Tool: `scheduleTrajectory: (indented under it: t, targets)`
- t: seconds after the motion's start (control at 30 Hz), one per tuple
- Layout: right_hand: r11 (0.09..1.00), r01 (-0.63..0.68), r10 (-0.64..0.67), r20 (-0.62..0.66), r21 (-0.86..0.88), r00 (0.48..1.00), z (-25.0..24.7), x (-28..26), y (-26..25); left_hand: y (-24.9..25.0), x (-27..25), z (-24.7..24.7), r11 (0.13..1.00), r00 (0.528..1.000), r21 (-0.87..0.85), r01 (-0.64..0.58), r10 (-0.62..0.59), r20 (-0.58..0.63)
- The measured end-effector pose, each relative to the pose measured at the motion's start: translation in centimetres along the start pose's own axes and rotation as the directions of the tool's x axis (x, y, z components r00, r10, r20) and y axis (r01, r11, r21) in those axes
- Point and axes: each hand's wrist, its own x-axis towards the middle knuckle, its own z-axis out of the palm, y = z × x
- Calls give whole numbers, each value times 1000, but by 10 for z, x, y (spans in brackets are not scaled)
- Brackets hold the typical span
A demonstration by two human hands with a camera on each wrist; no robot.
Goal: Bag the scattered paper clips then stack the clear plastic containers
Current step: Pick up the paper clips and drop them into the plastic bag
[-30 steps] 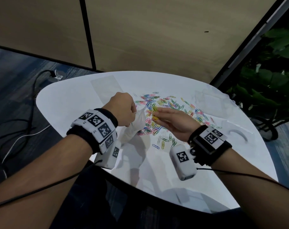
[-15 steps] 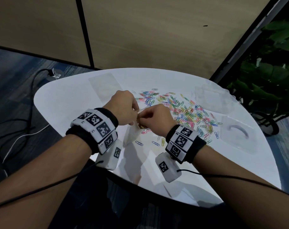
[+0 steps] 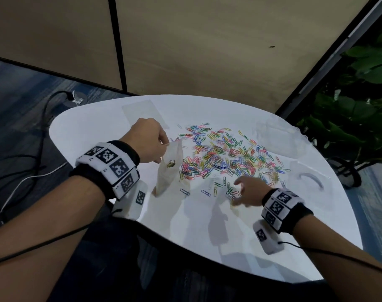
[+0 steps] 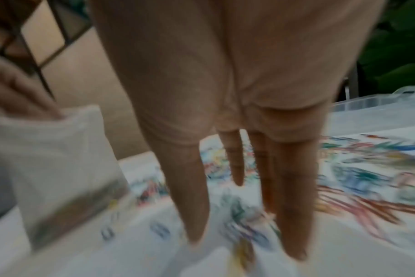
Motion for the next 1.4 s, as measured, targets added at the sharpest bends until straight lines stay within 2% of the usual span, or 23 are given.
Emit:
scheduleTrajectory:
  t: [0.03, 0.1, 0.23, 0.33, 0.4, 0.5, 0.6, 0.67, 0.73, 0.87, 0.97, 1.03, 1.07, 1.1, 1.13, 1.17, 1.23, 1.3, 1.4]
  targets:
    - [997, -58, 60, 31, -56, 998, 11, 0, 7, -4, 0, -1, 1000, 1000, 3, 9, -9, -8]
    - [993, -89, 88, -11, -75, 996, 30, 4, 13, -11, 0, -4, 1000, 1000, 12, 18, -18, -22]
    - [999, 37, -33, -198, 16, 980, 43, 20, -9, -17, 0, -8, 999, 999, 29, 36, -35, -42]
    - [989, 114, -86, -258, 97, 962, 44, 35, -32, -17, -1, -10, 998, 997, 34, 61, -60, -42]
    - [981, 175, -144, -287, 85, 947, 44, 44, -45, -17, -1, -11, 997, 997, 31, 68, -67, -43]
    - [951, 274, -305, -288, -144, 908, 44, 56, -59, -17, 0, -12, 997, 997, 24, 69, -68, -41]
    - [895, 281, -369, -222, -348, 902, 44, 67, -65, -15, 0, -11, 998, 998, 20, 60, -59, -32]
    - [861, 311, -426, -236, -403, 873, 43, 72, -66, -13, 0, -9, 999, 999, 19, 47, -47, -16]
    - [859, 341, -464, -300, -382, 834, 42, 74, -65, -11, 0, -8, 999, 999, 15, 41, -41, -3]
    - [911, 288, -388, -372, -297, 843, 38, 71, -61, -9, -1, -6, 999, 999, 13, 37, -37, 12]
    - [967, 254, -237, -450, -24, 861, 26, 69, -53, -6, -3, -5, 999, 999, 14, 39, -39, 24]
    - [950, 182, -59, -427, 252, 902, 15, 72, -43, -5, -3, -4, 999, 999, 19, 42, -42, 28]
    - [880, 138, 35, -354, 454, 935, 9, 72, -38, -4, -3, -4, 999, 999, 22, 44, -45, 30]
    - [739, 88, 105, -244, 668, 964, 3, 71, -35, -4, -2, -4, 999, 998, 26, 46, -47, 33]
    - [553, 47, 128, -141, 832, 982, -4, 69, -34, -4, -2, -4, 999, 998, 31, 45, -46, 37]
    - [380, 26, 107, -72, 924, 992, -13, 64, -36, -3, -1, -3, 998, 998, 36, 43, -44, 40]
    - [134, 0, -1, 1, 991, 1000, -29, 50, -46, -1, -1, -2, 998, 998, 37, 42, -43, 44]
    - [38, -14, -150, 19, 999, 989, -44, 32, -64, 2, 1, 0, 998, 998, 40, 43, -44, 42]
    - [-2, -25, -303, 23, 1000, 953, -52, 7, -96, 5, 3, 5, 998, 999, 54, 28, -30, 34]
